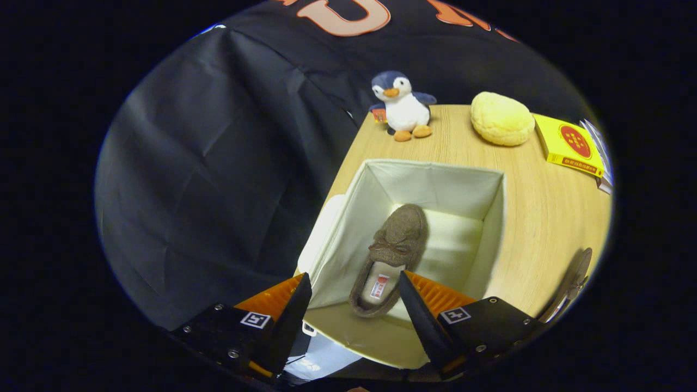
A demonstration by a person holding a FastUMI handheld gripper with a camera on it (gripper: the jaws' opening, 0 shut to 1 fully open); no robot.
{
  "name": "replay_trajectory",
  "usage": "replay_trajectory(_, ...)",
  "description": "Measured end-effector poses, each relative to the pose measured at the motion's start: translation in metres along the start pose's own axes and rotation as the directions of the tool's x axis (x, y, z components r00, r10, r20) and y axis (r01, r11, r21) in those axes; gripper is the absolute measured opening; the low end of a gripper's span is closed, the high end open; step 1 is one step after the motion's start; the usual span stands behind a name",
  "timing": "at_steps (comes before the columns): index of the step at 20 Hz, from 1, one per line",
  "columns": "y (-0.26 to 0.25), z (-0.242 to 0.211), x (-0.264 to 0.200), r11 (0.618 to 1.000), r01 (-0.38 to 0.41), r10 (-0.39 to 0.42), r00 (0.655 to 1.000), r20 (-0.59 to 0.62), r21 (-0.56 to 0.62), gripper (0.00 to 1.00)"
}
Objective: Open the storage box then place both shoes into the box .Put the left shoe in first, then the right shoe, with the right side of both shoes facing outward in a uniform manner.
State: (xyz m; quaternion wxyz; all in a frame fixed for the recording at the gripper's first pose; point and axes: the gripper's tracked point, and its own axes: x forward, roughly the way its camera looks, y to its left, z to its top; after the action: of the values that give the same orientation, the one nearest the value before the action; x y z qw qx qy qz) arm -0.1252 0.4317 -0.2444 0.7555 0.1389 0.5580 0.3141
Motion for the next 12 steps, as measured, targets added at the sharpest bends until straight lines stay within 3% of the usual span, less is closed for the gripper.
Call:
replay_trajectory(2,-0.022,0.006,-0.03,1.0,0.013,-0.012,0.998,0.055,-0.015,0.97)
replay_trajectory(6,-0.093,0.004,-0.074,0.991,0.127,-0.12,0.984,0.135,-0.048,0.98)
replay_trajectory(12,-0.203,-0.037,-0.115,0.961,0.271,-0.276,0.952,0.128,0.057,0.98)
